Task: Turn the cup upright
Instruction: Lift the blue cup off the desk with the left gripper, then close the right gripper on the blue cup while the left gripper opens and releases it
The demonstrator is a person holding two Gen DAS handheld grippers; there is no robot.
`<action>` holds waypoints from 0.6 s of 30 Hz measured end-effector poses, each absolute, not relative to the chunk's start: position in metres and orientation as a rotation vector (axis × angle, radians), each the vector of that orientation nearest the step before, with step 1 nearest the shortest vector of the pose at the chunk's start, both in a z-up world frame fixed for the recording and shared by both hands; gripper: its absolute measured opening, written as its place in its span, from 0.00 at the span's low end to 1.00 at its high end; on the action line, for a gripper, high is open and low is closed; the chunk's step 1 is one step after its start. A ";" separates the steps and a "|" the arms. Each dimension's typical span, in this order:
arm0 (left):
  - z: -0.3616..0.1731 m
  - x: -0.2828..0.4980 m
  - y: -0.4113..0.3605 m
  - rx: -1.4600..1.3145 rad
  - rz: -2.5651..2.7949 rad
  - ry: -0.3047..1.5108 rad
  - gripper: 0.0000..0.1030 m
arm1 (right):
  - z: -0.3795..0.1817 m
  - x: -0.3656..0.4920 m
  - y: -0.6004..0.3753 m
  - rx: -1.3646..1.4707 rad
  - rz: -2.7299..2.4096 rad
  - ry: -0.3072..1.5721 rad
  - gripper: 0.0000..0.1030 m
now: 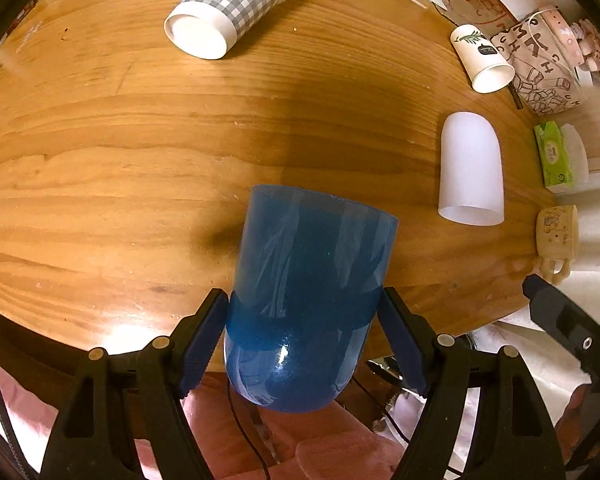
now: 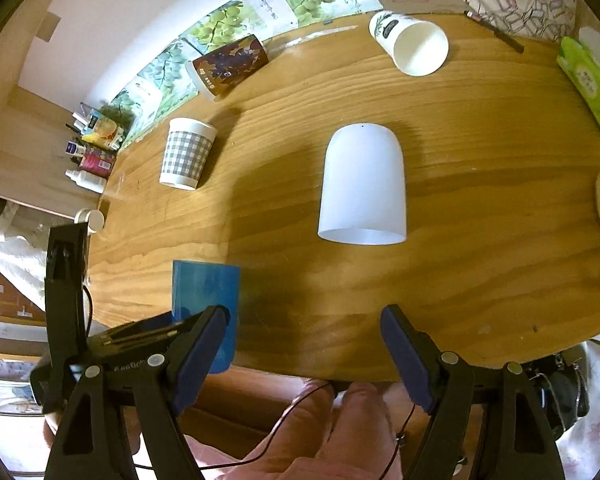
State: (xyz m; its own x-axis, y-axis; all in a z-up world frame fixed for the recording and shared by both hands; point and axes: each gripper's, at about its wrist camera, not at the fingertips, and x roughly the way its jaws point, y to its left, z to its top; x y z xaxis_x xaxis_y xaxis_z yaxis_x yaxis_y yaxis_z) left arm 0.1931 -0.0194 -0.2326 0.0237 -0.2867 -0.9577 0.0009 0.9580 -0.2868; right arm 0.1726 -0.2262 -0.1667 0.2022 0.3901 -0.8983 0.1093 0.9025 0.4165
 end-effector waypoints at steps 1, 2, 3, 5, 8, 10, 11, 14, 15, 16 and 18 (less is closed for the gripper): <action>-0.234 0.193 -0.018 -0.231 -0.228 1.537 0.77 | -0.168 0.174 -0.226 0.451 0.217 1.371 0.78; -0.235 0.193 -0.018 -0.234 -0.229 1.538 0.77 | -0.170 0.176 -0.225 0.466 0.228 1.376 0.78; -0.236 0.193 -0.016 -0.239 -0.230 1.542 0.77 | -0.172 0.179 -0.224 0.484 0.240 1.384 0.78; -0.239 0.193 -0.014 -0.245 -0.223 1.553 0.78 | -0.175 0.183 -0.221 0.496 0.248 1.393 0.78; -0.240 0.195 -0.011 -0.260 -0.224 1.554 0.78 | -0.178 0.189 -0.215 0.497 0.268 1.404 0.78; -0.240 0.195 -0.011 -0.263 -0.232 1.552 0.78 | -0.180 0.194 -0.212 0.499 0.279 1.412 0.78; -0.240 0.196 -0.010 -0.269 -0.235 1.551 0.78 | -0.181 0.196 -0.210 0.501 0.283 1.416 0.78; -0.242 0.196 -0.007 -0.286 -0.243 1.555 0.78 | -0.184 0.203 -0.207 0.514 0.307 1.428 0.78; -0.242 0.196 -0.006 -0.291 -0.247 1.556 0.78 | -0.186 0.205 -0.205 0.520 0.317 1.434 0.78; -0.242 0.196 -0.005 -0.295 -0.251 1.556 0.78 | -0.187 0.207 -0.202 0.524 0.324 1.439 0.78; -0.242 0.196 -0.004 -0.301 -0.256 1.559 0.78 | -0.189 0.210 -0.198 0.529 0.337 1.450 0.78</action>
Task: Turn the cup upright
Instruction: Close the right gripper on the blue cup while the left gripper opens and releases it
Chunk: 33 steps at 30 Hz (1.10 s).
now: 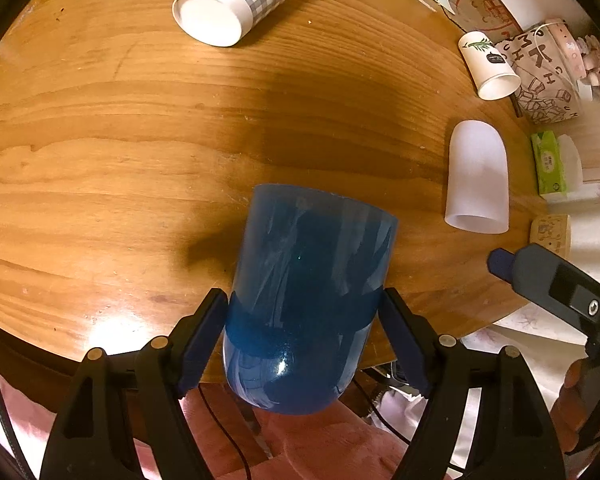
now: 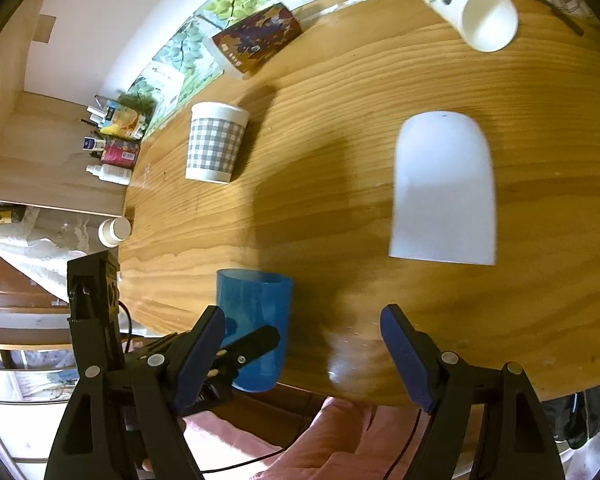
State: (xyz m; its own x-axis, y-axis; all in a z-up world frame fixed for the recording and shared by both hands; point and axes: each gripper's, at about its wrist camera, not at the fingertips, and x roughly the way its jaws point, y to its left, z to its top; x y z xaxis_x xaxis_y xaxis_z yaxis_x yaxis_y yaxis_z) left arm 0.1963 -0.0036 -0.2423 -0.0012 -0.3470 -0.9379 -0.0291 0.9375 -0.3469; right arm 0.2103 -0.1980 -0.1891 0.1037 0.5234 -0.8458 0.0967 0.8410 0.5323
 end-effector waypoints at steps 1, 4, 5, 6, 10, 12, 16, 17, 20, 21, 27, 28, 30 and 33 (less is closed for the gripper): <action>-0.242 0.196 -0.003 -0.303 -0.256 1.560 0.78 | -0.191 0.212 -0.195 0.530 0.346 1.458 0.78; -0.241 0.197 -0.002 -0.318 -0.275 1.561 0.79 | -0.196 0.216 -0.188 0.541 0.374 1.483 0.78; -0.241 0.198 -0.001 -0.323 -0.284 1.561 0.79 | -0.198 0.217 -0.186 0.546 0.380 1.492 0.78; -0.240 0.198 0.000 -0.328 -0.292 1.561 0.80 | -0.201 0.219 -0.183 0.556 0.389 1.506 0.78; -0.237 0.198 0.004 -0.332 -0.306 1.561 0.80 | -0.213 0.222 -0.174 0.605 0.411 1.554 0.78; -0.237 0.198 0.005 -0.333 -0.312 1.564 0.80 | -0.219 0.223 -0.171 0.630 0.418 1.578 0.78; -0.235 0.196 0.009 -0.331 -0.324 1.571 0.80 | -0.229 0.224 -0.166 0.651 0.415 1.611 0.78; -0.234 0.195 0.010 -0.330 -0.332 1.570 0.80 | -0.231 0.223 -0.165 0.652 0.414 1.617 0.78; -0.229 0.192 0.011 -0.306 -0.361 1.569 0.80 | -0.237 0.224 -0.160 0.647 0.405 1.637 0.78; -0.228 0.190 0.012 -0.295 -0.369 1.567 0.80 | -0.239 0.224 -0.159 0.644 0.400 1.645 0.78; -0.219 0.180 0.022 -0.280 -0.384 1.563 0.80 | -0.249 0.225 -0.148 0.639 0.366 1.682 0.78; -0.218 0.178 0.025 -0.282 -0.383 1.560 0.80 | -0.250 0.225 -0.147 0.636 0.361 1.684 0.78; -0.215 0.175 0.031 -0.278 -0.383 1.546 0.80 | -0.250 0.225 -0.145 0.629 0.347 1.684 0.78; -0.209 0.171 0.040 -0.265 -0.383 1.511 0.80 | -0.250 0.225 -0.141 0.610 0.322 1.683 0.78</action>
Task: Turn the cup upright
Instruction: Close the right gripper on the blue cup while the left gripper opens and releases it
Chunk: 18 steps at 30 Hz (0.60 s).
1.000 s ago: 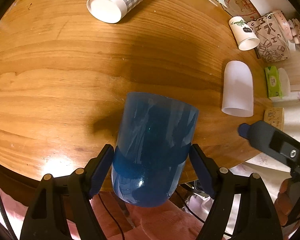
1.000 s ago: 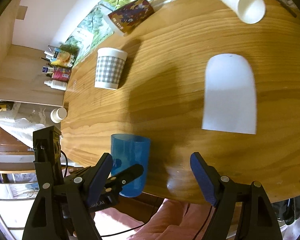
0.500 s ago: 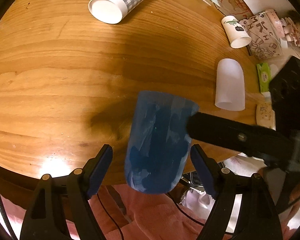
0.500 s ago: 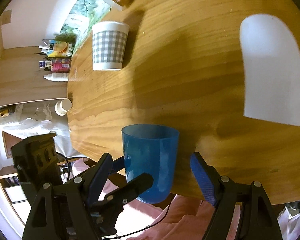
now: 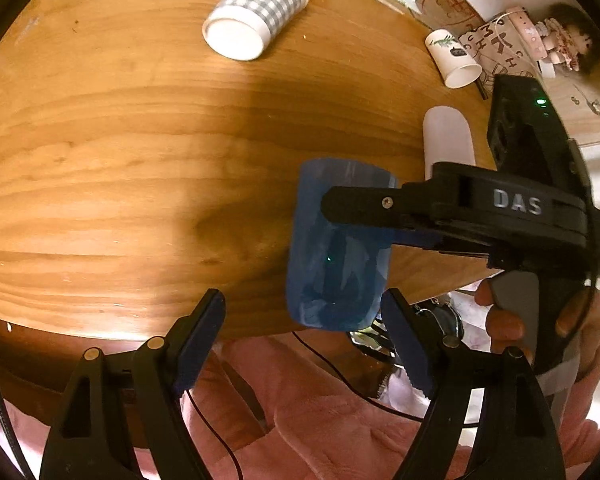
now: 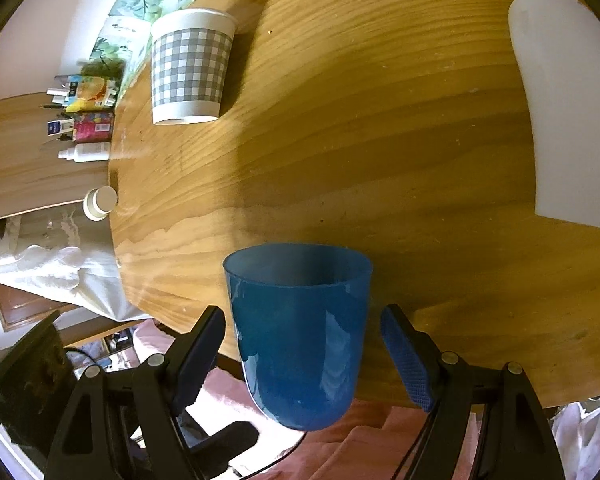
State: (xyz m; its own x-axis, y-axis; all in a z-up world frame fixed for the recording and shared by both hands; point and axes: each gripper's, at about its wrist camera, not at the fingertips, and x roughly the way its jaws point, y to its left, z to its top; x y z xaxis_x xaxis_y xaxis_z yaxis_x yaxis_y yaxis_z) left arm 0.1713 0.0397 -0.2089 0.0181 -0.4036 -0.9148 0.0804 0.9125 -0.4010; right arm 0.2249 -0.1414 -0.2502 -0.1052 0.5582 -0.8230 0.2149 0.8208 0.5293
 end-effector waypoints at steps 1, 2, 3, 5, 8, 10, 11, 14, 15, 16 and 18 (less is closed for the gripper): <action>-0.207 0.170 0.043 -0.261 -0.384 1.498 0.80 | -0.250 0.224 -0.141 0.606 0.318 1.681 0.78; -0.205 0.169 0.046 -0.255 -0.383 1.485 0.80 | -0.250 0.224 -0.140 0.602 0.313 1.679 0.78; -0.204 0.169 0.045 -0.248 -0.380 1.473 0.80 | -0.249 0.224 -0.139 0.597 0.306 1.676 0.78; -0.200 0.167 0.048 -0.231 -0.375 1.444 0.80 | -0.249 0.223 -0.137 0.586 0.292 1.671 0.78; -0.194 0.164 0.050 -0.192 -0.370 1.392 0.80 | -0.248 0.221 -0.136 0.572 0.272 1.649 0.77; -0.190 0.162 0.050 -0.169 -0.373 1.358 0.80 | -0.248 0.221 -0.134 0.582 0.275 1.637 0.73; -0.188 0.161 0.051 -0.157 -0.375 1.340 0.80 | -0.248 0.220 -0.134 0.591 0.277 1.631 0.70; -0.184 0.158 0.050 -0.135 -0.396 1.307 0.80 | -0.246 0.220 -0.131 0.583 0.267 1.616 0.69; -0.183 0.158 0.050 -0.129 -0.406 1.303 0.80 | -0.245 0.219 -0.130 0.574 0.265 1.607 0.68; -0.182 0.156 0.050 -0.122 -0.417 1.299 0.80 | -0.245 0.218 -0.129 0.568 0.263 1.601 0.68; -0.179 0.153 0.052 -0.114 -0.428 1.292 0.80 | -0.243 0.217 -0.126 0.555 0.255 1.584 0.68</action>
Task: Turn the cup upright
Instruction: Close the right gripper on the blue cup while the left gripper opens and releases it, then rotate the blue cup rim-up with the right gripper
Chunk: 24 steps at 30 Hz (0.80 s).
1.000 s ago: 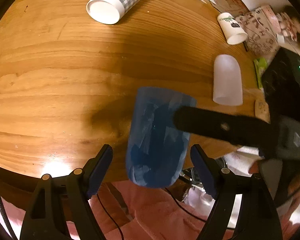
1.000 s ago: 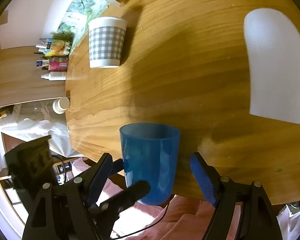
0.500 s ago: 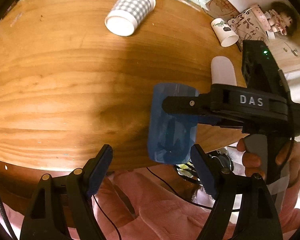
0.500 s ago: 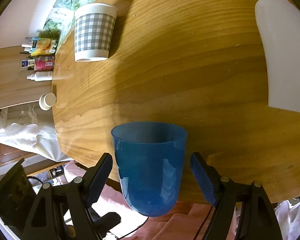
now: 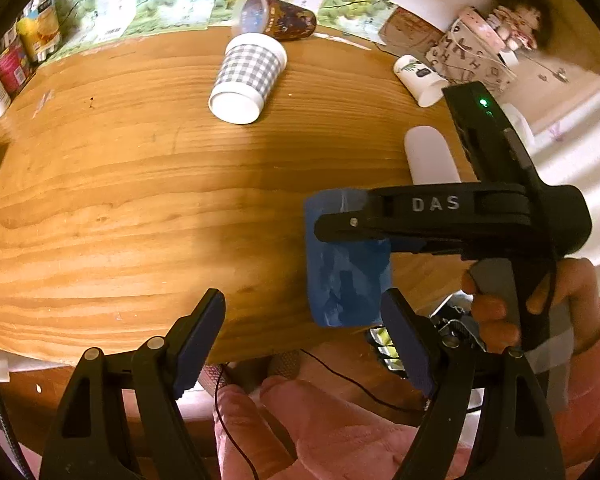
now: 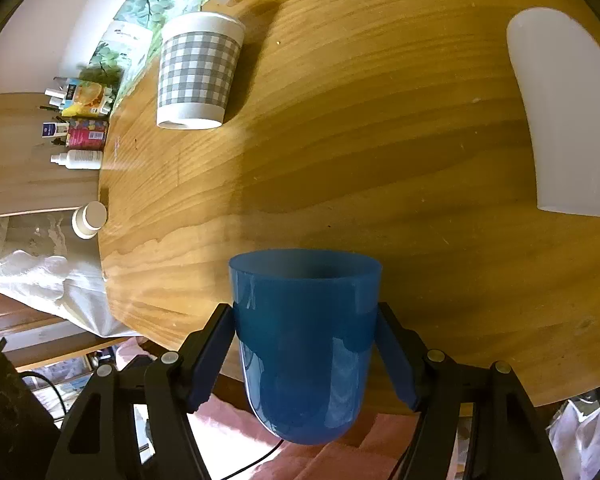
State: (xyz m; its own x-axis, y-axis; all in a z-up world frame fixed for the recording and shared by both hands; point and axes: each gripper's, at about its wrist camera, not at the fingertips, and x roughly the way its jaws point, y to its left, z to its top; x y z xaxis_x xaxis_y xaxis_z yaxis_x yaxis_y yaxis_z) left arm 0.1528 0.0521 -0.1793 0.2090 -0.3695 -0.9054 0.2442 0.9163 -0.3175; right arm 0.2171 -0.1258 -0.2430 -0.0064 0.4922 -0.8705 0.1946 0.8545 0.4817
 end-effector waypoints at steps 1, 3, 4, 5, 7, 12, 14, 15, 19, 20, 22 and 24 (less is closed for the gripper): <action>-0.178 0.151 0.056 -0.109 -0.435 1.288 0.80 | -0.242 0.216 -0.125 0.550 0.251 1.578 0.68; -0.176 0.148 0.056 -0.099 -0.443 1.282 0.80 | -0.241 0.215 -0.122 0.539 0.241 1.564 0.68; -0.175 0.147 0.057 -0.094 -0.449 1.281 0.80 | -0.239 0.214 -0.121 0.531 0.235 1.554 0.68; -0.175 0.146 0.058 -0.089 -0.456 1.282 0.80 | -0.237 0.212 -0.120 0.523 0.228 1.541 0.68; -0.174 0.144 0.062 -0.081 -0.456 1.281 0.80 | -0.234 0.209 -0.118 0.508 0.214 1.513 0.68; -0.167 0.137 0.069 -0.080 -0.467 1.264 0.80 | -0.222 0.198 -0.115 0.475 0.172 1.425 0.68; -0.163 0.135 0.072 -0.069 -0.474 1.257 0.80 | -0.217 0.193 -0.113 0.458 0.153 1.384 0.68; -0.162 0.134 0.073 -0.061 -0.476 1.257 0.80 | -0.215 0.191 -0.113 0.454 0.144 1.368 0.68; -0.159 0.130 0.080 -0.045 -0.486 1.261 0.80 | -0.208 0.179 -0.115 0.453 0.097 1.302 0.68; -0.157 0.129 0.082 -0.042 -0.489 1.258 0.80 | -0.206 0.177 -0.116 0.456 0.089 1.286 0.68; -0.155 0.126 0.086 -0.035 -0.498 1.251 0.80 | -0.201 0.170 -0.116 0.457 0.070 1.237 0.68; -0.153 0.122 0.090 -0.021 -0.506 1.245 0.80 | -0.196 0.164 -0.117 0.454 0.046 1.184 0.68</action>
